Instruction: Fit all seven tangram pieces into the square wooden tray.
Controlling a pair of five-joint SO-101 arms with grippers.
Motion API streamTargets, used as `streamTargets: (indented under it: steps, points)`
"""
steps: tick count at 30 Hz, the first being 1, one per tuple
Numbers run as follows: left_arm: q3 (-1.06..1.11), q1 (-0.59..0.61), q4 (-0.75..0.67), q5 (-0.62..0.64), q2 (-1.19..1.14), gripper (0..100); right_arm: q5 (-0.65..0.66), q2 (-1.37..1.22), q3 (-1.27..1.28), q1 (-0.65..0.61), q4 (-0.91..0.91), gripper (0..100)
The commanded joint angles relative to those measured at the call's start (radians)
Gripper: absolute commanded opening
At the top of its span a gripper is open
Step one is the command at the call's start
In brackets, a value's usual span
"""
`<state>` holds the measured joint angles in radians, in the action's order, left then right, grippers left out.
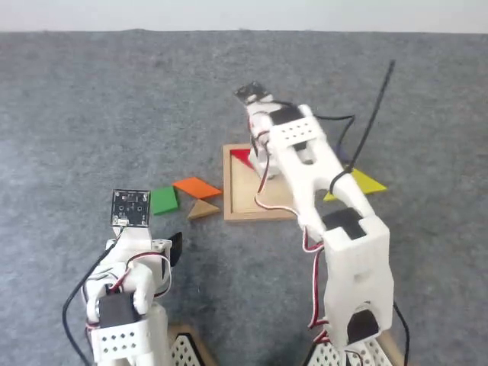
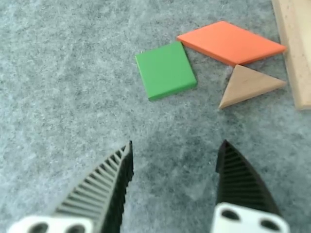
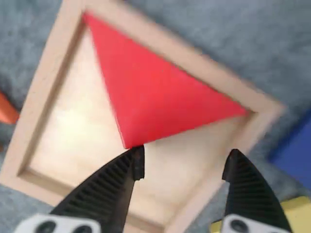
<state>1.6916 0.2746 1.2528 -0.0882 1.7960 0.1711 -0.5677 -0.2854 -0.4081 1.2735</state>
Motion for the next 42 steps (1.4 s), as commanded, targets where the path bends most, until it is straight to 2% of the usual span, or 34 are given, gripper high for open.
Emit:
streamTargets:
  steps: [1, 6, 10, 14, 20, 24, 26, 28, 30, 33, 35, 36, 42]
  points:
    - [-0.007, 0.006, 0.003, -0.008, 0.011, 27, 0.011, 0.021, -0.061, 0.019, 0.002, 27.7]
    - [-0.007, 0.006, 0.003, -0.008, 0.011, 27, 0.009, 0.054, -0.061, 0.012, 0.061, 27.5]
    - [-0.007, 0.006, 0.003, -0.008, 0.011, 27, 0.014, 0.203, -0.057, 0.022, 0.194, 27.5]
    - [-0.007, 0.006, 0.003, -0.008, 0.011, 27, 0.072, 0.398, -0.002, 0.139, 0.314, 27.5]
    - [-0.007, 0.006, 0.003, -0.008, 0.011, 27, 0.204, 0.504, 0.235, 0.440, 0.203, 27.6]
    - [-0.007, 0.006, 0.003, -0.008, 0.011, 27, 0.210, 0.463, 0.364, 0.443, 0.101, 27.7]
    - [-0.007, 0.006, 0.003, -0.008, 0.011, 27, 0.095, 0.435, 0.391, 0.414, 0.062, 27.5]
    - [-0.007, 0.006, 0.003, -0.008, 0.011, 27, -0.115, 0.406, 0.393, 0.380, 0.022, 27.4]
    - [-0.007, 0.006, 0.003, -0.008, 0.011, 27, -0.399, 0.390, 0.387, 0.348, -0.008, 27.4]
    - [-0.007, 0.006, 0.003, -0.008, 0.011, 27, -0.924, 0.360, 0.373, 0.288, -0.042, 27.7]
    - [-0.007, 0.006, 0.003, -0.008, 0.011, 27, -1.132, 0.338, 0.373, 0.263, -0.087, 27.7]
    - [-0.007, 0.006, 0.003, -0.008, 0.011, 27, -1.172, 0.326, 0.371, 0.259, -0.107, 27.7]
    - [-0.007, 0.006, 0.003, -0.008, 0.011, 27, -1.191, 0.237, 0.371, 0.300, -0.200, 27.7]
